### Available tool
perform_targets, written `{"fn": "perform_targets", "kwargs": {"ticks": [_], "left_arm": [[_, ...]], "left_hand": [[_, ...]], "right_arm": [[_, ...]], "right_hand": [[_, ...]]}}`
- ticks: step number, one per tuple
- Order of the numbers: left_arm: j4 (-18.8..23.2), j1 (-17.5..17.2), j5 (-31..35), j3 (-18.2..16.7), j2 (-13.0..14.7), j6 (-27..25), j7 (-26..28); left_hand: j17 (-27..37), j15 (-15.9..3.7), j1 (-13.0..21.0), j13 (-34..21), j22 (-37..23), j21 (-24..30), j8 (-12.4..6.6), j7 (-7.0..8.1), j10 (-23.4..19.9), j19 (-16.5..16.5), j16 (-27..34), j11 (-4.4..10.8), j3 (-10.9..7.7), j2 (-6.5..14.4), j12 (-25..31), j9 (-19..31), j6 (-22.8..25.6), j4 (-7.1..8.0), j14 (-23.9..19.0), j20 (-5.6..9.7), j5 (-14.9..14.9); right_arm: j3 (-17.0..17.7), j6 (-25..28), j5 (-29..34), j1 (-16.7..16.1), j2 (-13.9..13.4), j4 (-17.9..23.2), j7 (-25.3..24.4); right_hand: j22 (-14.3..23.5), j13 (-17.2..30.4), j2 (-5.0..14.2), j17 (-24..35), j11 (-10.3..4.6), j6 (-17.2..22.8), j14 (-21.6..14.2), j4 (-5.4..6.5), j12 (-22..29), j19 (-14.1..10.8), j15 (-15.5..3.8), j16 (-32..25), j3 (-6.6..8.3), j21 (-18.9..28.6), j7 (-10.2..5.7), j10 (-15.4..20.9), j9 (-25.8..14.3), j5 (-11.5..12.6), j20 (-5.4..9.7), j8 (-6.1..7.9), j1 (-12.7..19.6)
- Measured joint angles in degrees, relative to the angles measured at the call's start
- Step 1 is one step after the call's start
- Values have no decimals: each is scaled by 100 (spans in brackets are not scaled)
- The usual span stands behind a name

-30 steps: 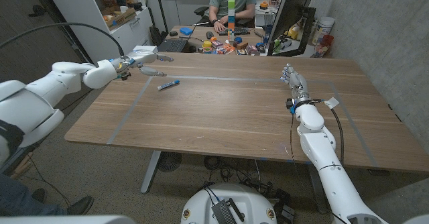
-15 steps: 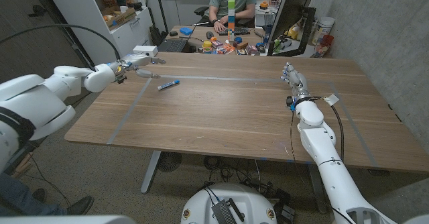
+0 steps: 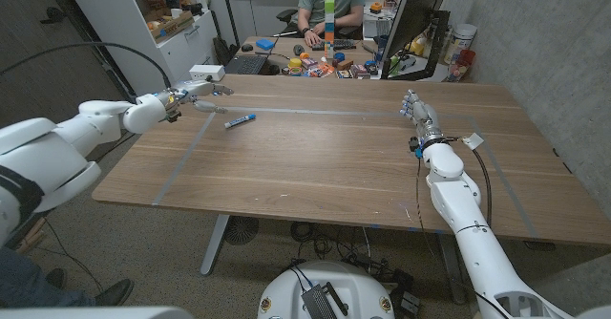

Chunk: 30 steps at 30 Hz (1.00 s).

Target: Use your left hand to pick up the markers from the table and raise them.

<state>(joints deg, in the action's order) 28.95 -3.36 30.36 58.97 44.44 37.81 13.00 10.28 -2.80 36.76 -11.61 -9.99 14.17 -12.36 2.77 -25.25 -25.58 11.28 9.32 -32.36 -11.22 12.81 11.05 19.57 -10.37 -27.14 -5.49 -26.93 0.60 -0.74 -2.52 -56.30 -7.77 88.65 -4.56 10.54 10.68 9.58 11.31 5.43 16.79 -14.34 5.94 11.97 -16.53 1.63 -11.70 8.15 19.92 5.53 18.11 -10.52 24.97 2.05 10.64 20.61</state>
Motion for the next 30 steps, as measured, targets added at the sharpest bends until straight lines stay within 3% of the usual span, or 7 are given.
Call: {"fn": "perform_targets", "kwargs": {"ticks": [1, 5, 6, 7, 8, 19, 30], "left_arm": [[752, -297, -65, -314, 170, -196, -200], [1203, -483, -190, -518, 268, -679, -648], [1546, -608, -242, -652, 327, -893, -819], [1546, -654, -262, -705, 350, -991, -911], [1819, -717, -295, -777, 378, -1145, -1036], [2974, -1240, -397, -1285, 624, -2301, -1797], [3643, -1583, -369, -1596, 770, -3118, -2147]], "left_hand": [[0, 0, 0, 0, 0, 0, 0, 0, 0, -17, 0, 0, 10, 0, 0, 0, 0, 10, 0, -18, 0], [0, 0, 0, 0, 0, -25, 0, -32, -23, 12, 0, -23, 45, 0, 0, 0, 33, 1, 0, -48, 0], [0, 0, 0, 0, 0, -25, 0, -41, -44, 12, 0, -19, 61, 0, 0, 0, 42, -11, 0, -48, 0], [0, 0, 0, 0, 0, -25, 0, -41, -51, 12, 0, -12, 78, 0, 0, 0, 42, 3, 0, -48, 0], [0, 0, 0, 0, 0, -25, 0, -29, -52, 12, 0, -11, 78, 0, 0, 0, 55, 3, 0, -48, 0], [0, 0, 0, 1, 0, -67, 0, -12, -51, 65, 0, -11, 142, 0, 0, 0, 71, 18, 0, -101, 0], [-1, 21, 0, 1, 0, -126, 0, -74, 2, 94, 0, -64, 190, 0, 0, 0, 7, 31, 21, -129, 0]], "right_arm": [[12, -83, -64, 2, -8, -28, 77], [43, -132, -101, 18, -35, -99, 124], [53, -167, -129, 26, -48, -136, 165], [60, -181, -145, 31, -55, -159, 187], [69, -181, -145, 38, -63, -185, 187], [152, -346, -292, 145, -144, -455, 402], [225, -383, -393, 167, -208, -570, 541]], "right_hand": [[0, 0, 0, 0, 0, 0, 0, 0, 0, 0, 0, 0, 0, 0, 0, 0, 0, 0, 0, 0, 0], [0, 0, 0, 0, 0, 0, 0, 0, 0, 0, 0, 0, 0, -23, 0, 0, 0, 0, 0, 0, 0], [0, 0, 0, 0, 0, 0, 0, 0, 0, 0, 0, 0, 0, -23, 0, 0, 0, 0, 0, 0, 0], [0, 0, 0, 0, 0, 0, 0, 0, 0, 0, 0, 0, 0, -23, 0, 0, 0, 0, 0, 0, 0], [0, 0, 0, 0, 0, 0, 0, 0, 0, 0, 0, 0, 0, -23, 0, 0, 0, 0, 0, 0, 0], [-1, 0, 0, 0, 0, 0, 0, 0, 0, 0, 0, 0, 0, -23, 0, 0, 0, 0, 0, 0, 0], [-1, 0, 41, 0, 0, 0, 0, 10, 0, 0, 0, 0, -10, -39, 0, 0, 0, 0, 0, 0, -40]]}}
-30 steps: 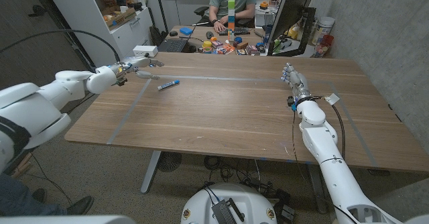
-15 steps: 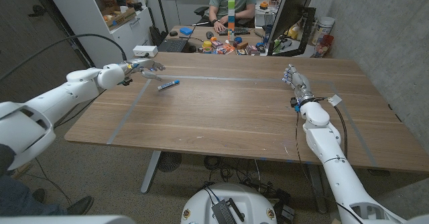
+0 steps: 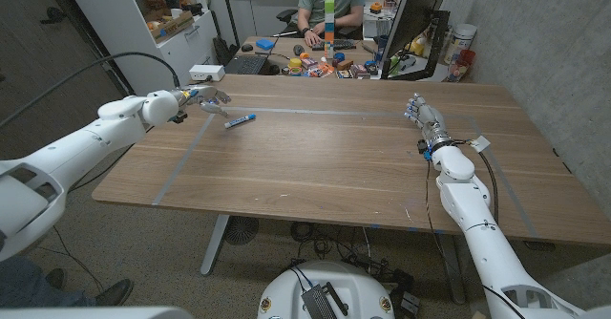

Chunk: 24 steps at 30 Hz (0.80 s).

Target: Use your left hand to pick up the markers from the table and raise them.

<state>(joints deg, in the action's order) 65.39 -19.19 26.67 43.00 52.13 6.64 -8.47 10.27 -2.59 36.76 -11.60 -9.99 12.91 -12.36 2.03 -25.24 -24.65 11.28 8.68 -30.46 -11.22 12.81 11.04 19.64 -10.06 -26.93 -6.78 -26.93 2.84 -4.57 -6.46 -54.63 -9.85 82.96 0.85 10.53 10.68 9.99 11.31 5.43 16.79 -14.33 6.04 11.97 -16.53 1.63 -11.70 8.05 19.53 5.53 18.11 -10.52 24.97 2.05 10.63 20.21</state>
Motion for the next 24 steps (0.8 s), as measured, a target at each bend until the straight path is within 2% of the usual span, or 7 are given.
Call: {"fn": "perform_targets", "kwargs": {"ticks": [9, 10, 18, 24], "left_arm": [[102, -50, 104, -78, -52, -400, -115], [71, -38, 120, -81, -144, -427, -124], [-90, 75, 255, -27, -318, -523, -166], [-158, 168, 414, 71, -440, -567, -167]], "left_hand": [[0, 0, 0, 0, 0, -22, 0, 0, 0, 32, 0, 0, 46, 0, 0, 0, 0, 2, 0, -32, 0], [0, 0, 0, 0, 0, -22, 0, 0, -3, 32, 0, -2, 62, 0, 0, 0, 0, 18, 0, -32, 0], [0, -12, 0, 0, 0, -45, 0, -39, -115, 33, 0, -27, 130, 0, 0, 0, 45, 12, -12, -94, 0], [-1, -7, 0, 1, -30, -45, 0, -8, -188, 33, 0, -37, 218, 0, 38, 0, 137, 34, -77, -93, 0]], "right_arm": [[39, 0, -34, 9, -58, -68, 60], [44, 0, -54, 18, -66, -80, 104], [74, -33, -89, 86, -101, -207, 175], [116, -154, -130, 152, -122, -369, 233]], "right_hand": [[0, 0, 4, 0, 0, 21, -21, 14, 0, -21, 21, 0, -14, -3, -22, 0, 0, 0, -21, 0, -8], [0, 0, -17, 0, 0, 21, -21, 14, 0, -21, 21, 0, -14, -3, -21, 0, 0, 0, -21, 0, -29], [-1, 0, -17, 0, 0, 21, -21, 14, 0, -21, 21, 0, -14, -3, -21, 0, 0, 0, -21, 0, -28], [-1, 0, -17, 0, 0, 21, -20, 14, 0, -21, 21, 0, -14, -25, -21, 0, 0, 0, -21, 0, -28]]}}
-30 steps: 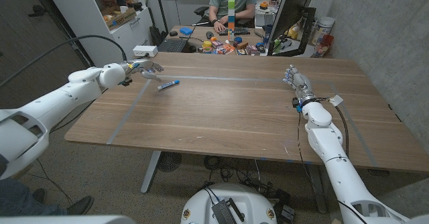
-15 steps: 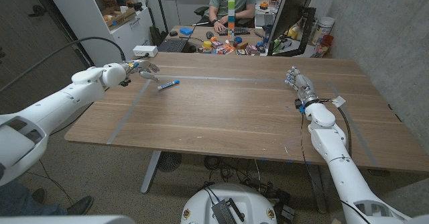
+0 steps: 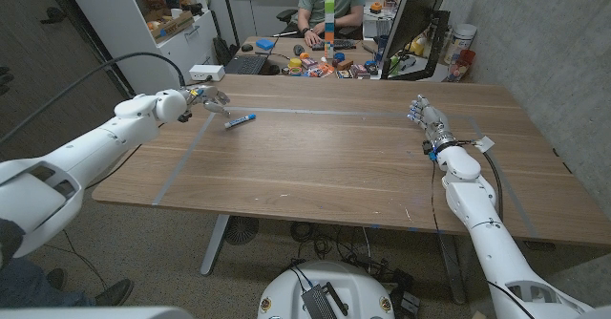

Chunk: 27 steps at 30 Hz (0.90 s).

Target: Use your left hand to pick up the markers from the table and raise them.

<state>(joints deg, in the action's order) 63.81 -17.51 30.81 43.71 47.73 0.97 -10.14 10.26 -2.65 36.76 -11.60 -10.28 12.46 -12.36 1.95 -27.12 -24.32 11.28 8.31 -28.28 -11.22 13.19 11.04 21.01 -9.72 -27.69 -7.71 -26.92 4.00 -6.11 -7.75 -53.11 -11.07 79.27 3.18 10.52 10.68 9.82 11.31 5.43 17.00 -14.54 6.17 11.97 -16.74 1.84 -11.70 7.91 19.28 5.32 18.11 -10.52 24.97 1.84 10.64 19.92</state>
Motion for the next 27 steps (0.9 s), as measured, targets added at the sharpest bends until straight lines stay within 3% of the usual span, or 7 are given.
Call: {"fn": "perform_targets", "kwargs": {"ticks": [10, 27], "left_arm": [[85, 104, 265, 164, -161, -207, -37], [591, -131, 605, 159, -237, -1367, -277]], "left_hand": [[0, -12, 0, 0, 0, 0, 0, -30, -38, -30, 0, -22, 49, 0, 0, 0, 31, 0, -71, -30, 0], [0, -15, -2, 0, 1, 0, 0, -91, -130, -83, 0, -114, 176, 2, 0, 0, 92, -1, -128, -82, 0]], "right_arm": [[82, -318, -105, 96, -14, -263, 109], [207, -684, -249, 401, -74, -1062, 380]], "right_hand": [[0, 0, 0, 0, 0, 0, 0, 0, 0, 0, 0, 0, 0, 0, 0, 0, 0, 0, 0, 0, 0], [0, 0, 0, 0, 0, 20, 0, 0, 0, -20, 0, 0, 0, -21, -20, 0, 0, 0, -20, 0, 0]]}}
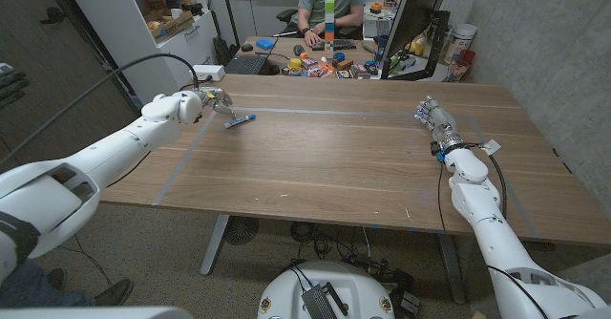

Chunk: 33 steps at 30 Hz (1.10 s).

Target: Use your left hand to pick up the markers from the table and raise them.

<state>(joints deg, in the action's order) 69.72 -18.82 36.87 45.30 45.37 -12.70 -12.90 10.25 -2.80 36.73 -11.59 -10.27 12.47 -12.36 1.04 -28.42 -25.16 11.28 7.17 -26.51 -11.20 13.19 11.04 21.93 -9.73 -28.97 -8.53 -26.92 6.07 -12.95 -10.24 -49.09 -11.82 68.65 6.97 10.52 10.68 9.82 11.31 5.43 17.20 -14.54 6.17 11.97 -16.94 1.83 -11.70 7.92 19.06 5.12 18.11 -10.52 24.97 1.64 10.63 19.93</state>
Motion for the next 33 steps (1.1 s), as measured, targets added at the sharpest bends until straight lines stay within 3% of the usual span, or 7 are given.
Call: {"fn": "perform_targets", "kwargs": {"ticks": [16, 33], "left_arm": [[179, -157, 144, -31, -134, -626, 109], [-319, 82, 370, 263, -587, -965, 147]], "left_hand": [[0, 24, -22, 0, 1, 0, -45, -32, -185, -20, 0, -41, 93, 22, 45, 0, 175, 1, -86, -19, 0], [0, 45, -45, 0, 1, -39, -89, -41, -349, -29, 44, 0, 189, 45, 90, 0, 306, 1, -190, -134, 0]], "right_arm": [[46, -320, -60, 275, -52, -632, 249], [108, -769, -102, 652, -90, -1430, 509]], "right_hand": [[0, 0, -24, 0, 0, 0, 0, 0, 0, 0, 0, 0, 0, -22, 0, 0, 0, 0, 0, 0, -24], [0, 0, -52, 0, 0, 0, 0, 9, 0, 0, 0, 0, -41, -29, 0, 0, 0, 0, 0, 0, -54]]}}
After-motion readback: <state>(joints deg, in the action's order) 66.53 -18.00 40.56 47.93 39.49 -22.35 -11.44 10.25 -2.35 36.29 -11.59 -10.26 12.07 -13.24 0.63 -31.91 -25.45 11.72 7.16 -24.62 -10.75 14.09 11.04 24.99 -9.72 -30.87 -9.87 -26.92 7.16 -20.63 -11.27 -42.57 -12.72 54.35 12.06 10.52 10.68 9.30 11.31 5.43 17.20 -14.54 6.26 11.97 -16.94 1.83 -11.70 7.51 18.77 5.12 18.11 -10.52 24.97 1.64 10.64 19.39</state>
